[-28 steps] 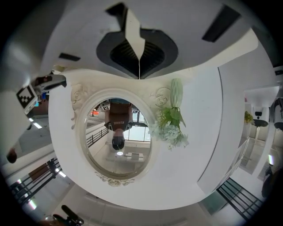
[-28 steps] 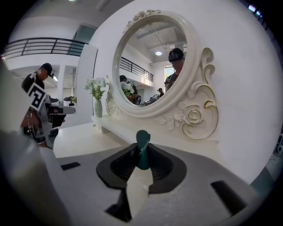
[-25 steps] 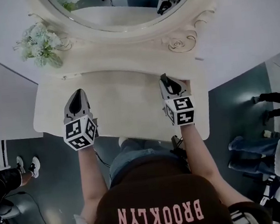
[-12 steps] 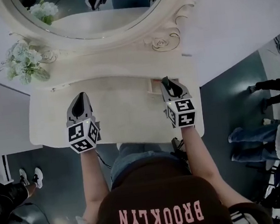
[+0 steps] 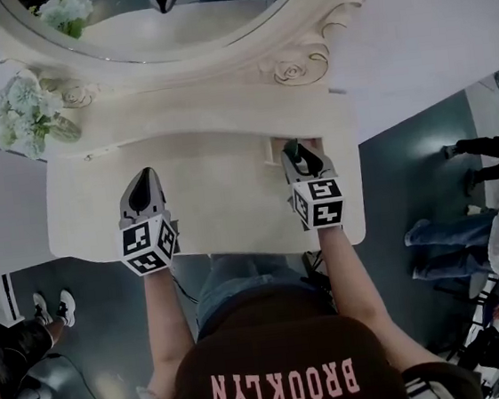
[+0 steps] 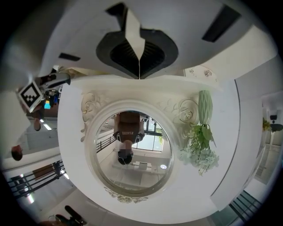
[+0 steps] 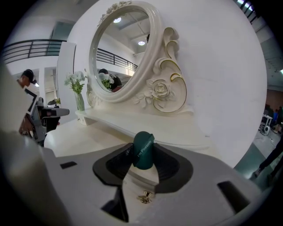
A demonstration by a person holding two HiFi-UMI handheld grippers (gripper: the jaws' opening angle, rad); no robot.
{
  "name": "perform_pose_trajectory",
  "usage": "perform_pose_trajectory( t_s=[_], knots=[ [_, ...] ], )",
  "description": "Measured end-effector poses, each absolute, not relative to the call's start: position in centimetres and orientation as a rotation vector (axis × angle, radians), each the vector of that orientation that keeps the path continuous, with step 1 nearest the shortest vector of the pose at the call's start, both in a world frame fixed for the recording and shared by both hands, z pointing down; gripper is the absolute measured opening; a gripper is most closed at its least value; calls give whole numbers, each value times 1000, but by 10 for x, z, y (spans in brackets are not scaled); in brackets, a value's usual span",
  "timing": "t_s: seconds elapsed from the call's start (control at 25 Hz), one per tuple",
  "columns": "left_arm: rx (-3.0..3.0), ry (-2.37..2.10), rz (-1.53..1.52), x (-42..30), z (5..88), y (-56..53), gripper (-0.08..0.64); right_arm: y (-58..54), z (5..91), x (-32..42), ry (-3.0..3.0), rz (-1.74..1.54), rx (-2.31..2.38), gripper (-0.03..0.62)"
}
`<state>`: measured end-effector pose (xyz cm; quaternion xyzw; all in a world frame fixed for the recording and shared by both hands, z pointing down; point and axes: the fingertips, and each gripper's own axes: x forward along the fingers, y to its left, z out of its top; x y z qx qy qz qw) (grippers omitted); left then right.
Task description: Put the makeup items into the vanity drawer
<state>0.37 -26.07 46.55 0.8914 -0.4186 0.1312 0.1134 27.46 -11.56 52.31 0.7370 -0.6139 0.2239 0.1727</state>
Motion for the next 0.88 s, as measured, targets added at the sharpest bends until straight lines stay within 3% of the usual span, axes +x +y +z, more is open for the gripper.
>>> perform_pose_trajectory(
  t_s=[0.08,0.2,0.56,0.6,0.68,0.88],
  knots=[
    [2609,-1225,400,3,469,-262,6,-119,530,275,-1722,667,2088,163],
    [2605,-1215,418,2,475,-265,6,-122,536,277,-1689,707,2112,284],
    [2623,-1155,438,-2,480,-267,6,-117,530,279,-1615,683,2212,290],
    [2628,-1147,437,-4,480,-268,6,-115,526,278,-1604,659,2232,282],
    [2639,-1130,434,-7,479,-269,6,-111,514,276,-1596,597,2275,-5],
    [2683,-1058,420,-11,477,-272,6,-106,492,267,-1570,508,2364,-5]
  ],
)
